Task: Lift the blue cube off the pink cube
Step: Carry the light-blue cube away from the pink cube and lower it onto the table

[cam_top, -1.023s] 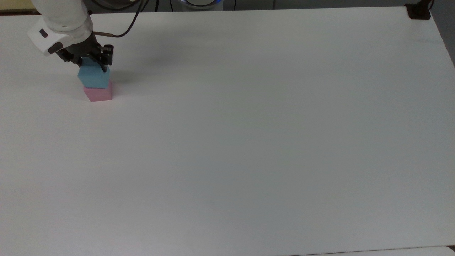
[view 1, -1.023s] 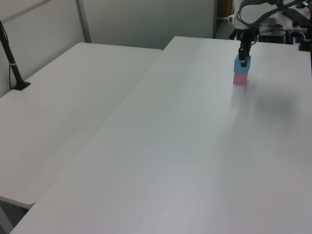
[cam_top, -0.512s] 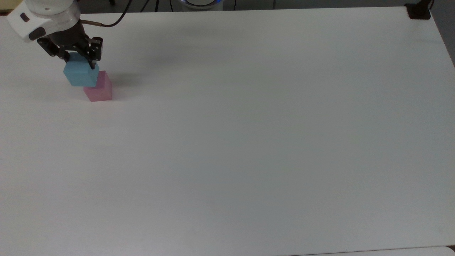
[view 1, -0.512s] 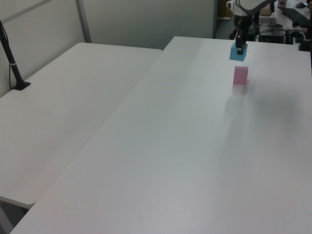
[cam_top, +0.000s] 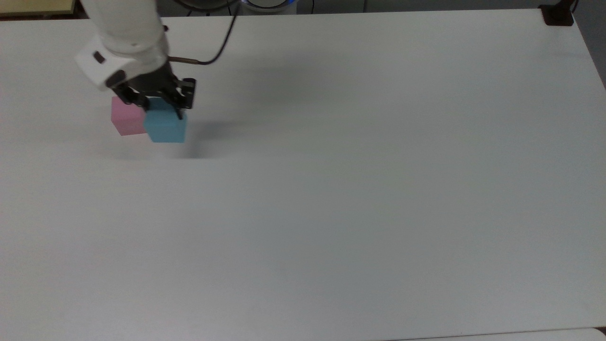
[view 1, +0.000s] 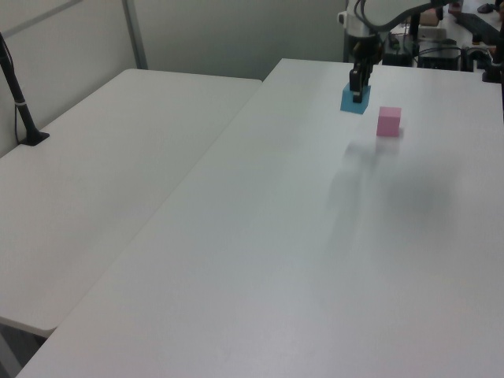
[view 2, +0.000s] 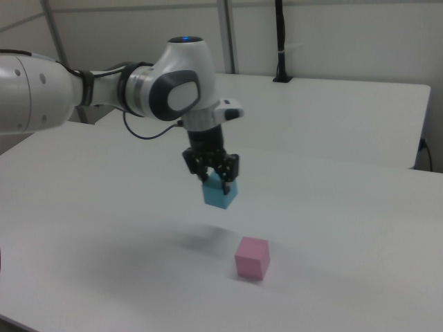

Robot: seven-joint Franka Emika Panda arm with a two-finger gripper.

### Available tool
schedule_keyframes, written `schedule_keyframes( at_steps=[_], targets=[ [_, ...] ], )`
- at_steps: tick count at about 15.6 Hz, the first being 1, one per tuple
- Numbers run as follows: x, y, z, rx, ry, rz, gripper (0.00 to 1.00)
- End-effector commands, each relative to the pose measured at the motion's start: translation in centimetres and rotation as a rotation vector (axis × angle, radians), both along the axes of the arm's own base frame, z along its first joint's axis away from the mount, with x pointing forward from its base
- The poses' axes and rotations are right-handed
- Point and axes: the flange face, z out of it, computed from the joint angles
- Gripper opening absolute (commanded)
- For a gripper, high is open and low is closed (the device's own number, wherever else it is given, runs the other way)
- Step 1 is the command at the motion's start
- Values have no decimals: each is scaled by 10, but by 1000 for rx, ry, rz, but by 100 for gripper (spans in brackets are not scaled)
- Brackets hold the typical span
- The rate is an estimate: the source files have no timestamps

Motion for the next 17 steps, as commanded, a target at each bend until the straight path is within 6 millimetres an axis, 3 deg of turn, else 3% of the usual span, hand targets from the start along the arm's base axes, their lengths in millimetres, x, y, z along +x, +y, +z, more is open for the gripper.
schedule_keyframes(
  at_steps=[1,5,9,11,12,13,14,17],
  targets=[
    [-2,47,-18,28,53,-22,29],
    [3,87,-58,18,52,-23,29],
    [-1,92,-96,-23,-27,18,29],
    [0,92,-104,-27,-14,20,30],
    [0,92,-104,-27,-14,20,45],
    [0,90,-104,-27,-13,13,86],
    [0,89,-102,-27,-13,7,100],
    [-1,84,-100,-28,-8,-7,100]
  ],
)
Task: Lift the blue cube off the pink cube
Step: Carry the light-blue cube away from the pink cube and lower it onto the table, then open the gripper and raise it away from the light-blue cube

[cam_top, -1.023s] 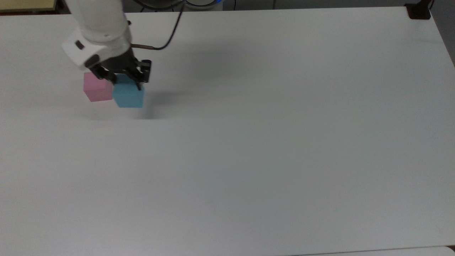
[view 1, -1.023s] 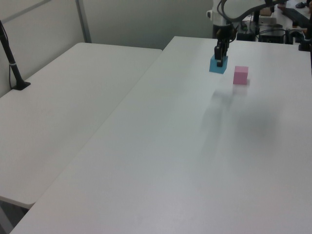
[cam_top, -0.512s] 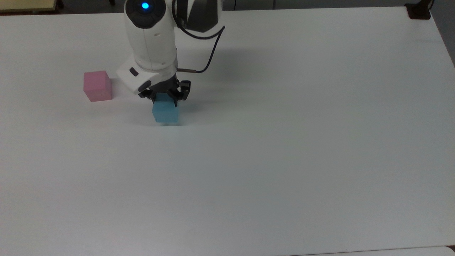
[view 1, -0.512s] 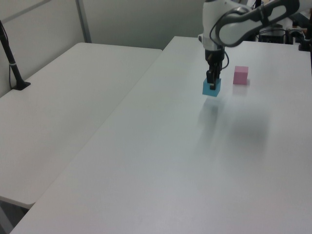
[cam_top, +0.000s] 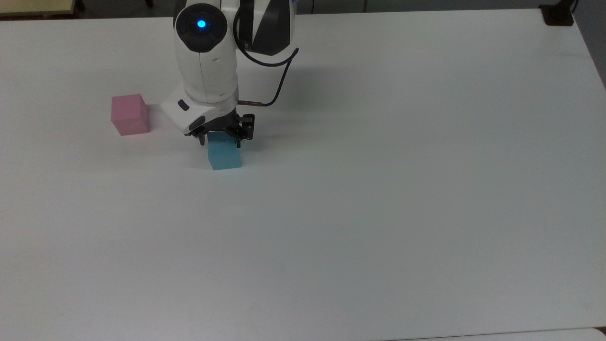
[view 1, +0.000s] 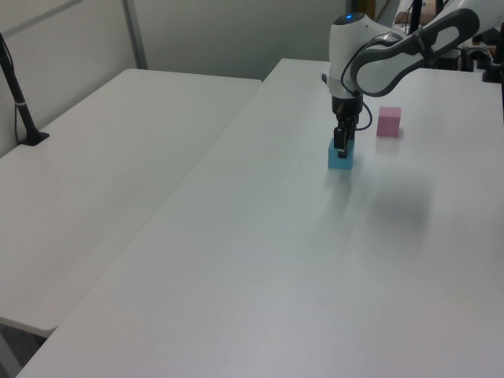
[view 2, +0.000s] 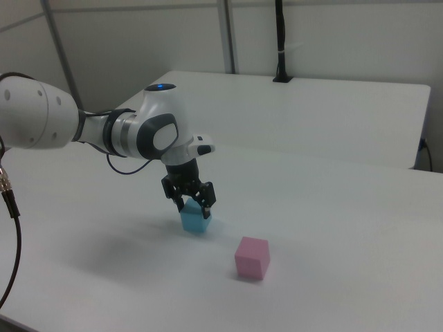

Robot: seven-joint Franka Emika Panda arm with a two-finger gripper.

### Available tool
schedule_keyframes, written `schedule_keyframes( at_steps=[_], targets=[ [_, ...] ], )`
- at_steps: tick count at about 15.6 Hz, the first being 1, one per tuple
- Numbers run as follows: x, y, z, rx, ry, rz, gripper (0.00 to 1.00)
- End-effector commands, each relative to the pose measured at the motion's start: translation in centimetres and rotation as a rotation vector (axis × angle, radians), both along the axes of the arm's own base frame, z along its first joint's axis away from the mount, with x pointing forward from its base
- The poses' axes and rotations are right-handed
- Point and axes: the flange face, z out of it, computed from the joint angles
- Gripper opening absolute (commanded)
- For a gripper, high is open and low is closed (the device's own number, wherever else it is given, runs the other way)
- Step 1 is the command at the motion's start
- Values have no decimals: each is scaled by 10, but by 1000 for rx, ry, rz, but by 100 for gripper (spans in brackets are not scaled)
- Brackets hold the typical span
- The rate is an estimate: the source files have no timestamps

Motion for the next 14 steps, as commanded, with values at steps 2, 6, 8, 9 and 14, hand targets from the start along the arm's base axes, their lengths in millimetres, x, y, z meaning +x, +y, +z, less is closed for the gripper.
schedule_keyframes(
  at_steps=[2,6,8,9,14],
  targets=[
    [-6,-7,19,-13,8,-35,100],
    [-19,-14,88,-15,4,-246,100],
    [-31,-17,123,-14,11,-278,100],
    [-39,-18,136,-13,22,-283,100],
    [-76,-24,210,3,9,-308,100]
  ],
)
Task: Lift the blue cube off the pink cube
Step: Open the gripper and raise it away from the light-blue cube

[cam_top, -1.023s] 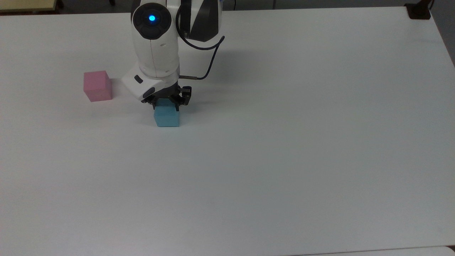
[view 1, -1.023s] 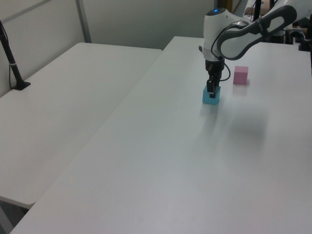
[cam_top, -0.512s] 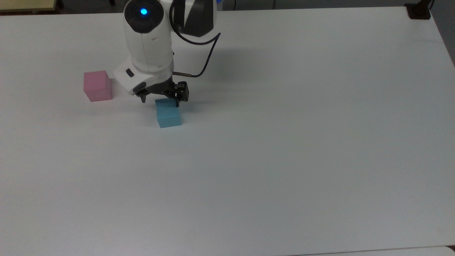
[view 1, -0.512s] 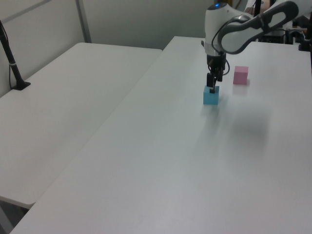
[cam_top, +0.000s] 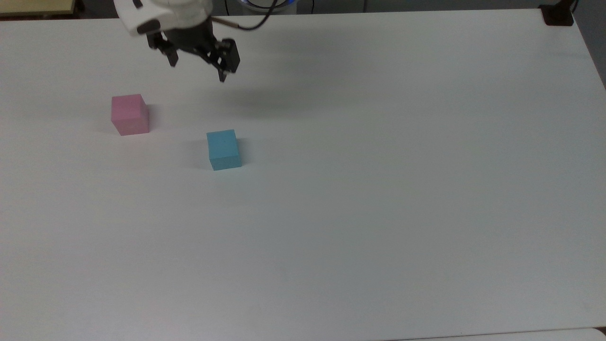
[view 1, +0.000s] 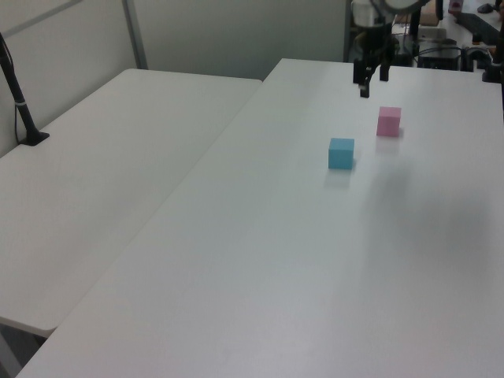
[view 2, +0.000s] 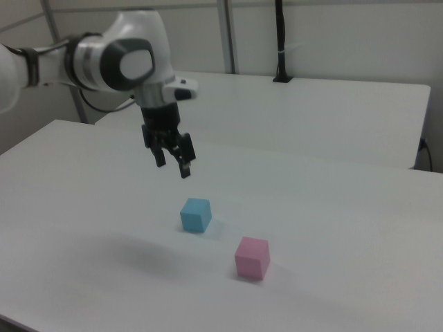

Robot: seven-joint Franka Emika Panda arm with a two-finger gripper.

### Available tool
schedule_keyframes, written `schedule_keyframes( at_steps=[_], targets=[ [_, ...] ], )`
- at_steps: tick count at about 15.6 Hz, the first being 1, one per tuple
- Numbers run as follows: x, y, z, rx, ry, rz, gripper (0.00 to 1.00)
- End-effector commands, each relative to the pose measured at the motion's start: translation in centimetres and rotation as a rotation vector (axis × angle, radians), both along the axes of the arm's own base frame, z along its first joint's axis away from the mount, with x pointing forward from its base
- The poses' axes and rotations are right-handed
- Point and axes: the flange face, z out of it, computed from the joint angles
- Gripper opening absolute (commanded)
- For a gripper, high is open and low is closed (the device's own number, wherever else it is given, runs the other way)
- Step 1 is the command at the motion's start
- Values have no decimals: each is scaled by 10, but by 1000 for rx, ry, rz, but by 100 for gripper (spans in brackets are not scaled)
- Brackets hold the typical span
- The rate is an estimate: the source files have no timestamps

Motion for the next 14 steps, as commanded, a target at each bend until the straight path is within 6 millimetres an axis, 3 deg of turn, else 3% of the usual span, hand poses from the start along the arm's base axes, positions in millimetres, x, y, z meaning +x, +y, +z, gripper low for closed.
schedule_keyframes(
  at_steps=[1,2,4,7,10,14],
  targets=[
    [-34,-9,55,1,-40,-42,100],
    [-44,-16,70,8,-51,-51,100],
    [-59,-8,86,19,-37,-21,100],
    [-57,-17,110,6,-68,142,100],
    [-58,-31,118,4,-69,273,100],
    [-58,-34,118,5,-65,282,100]
  ],
)
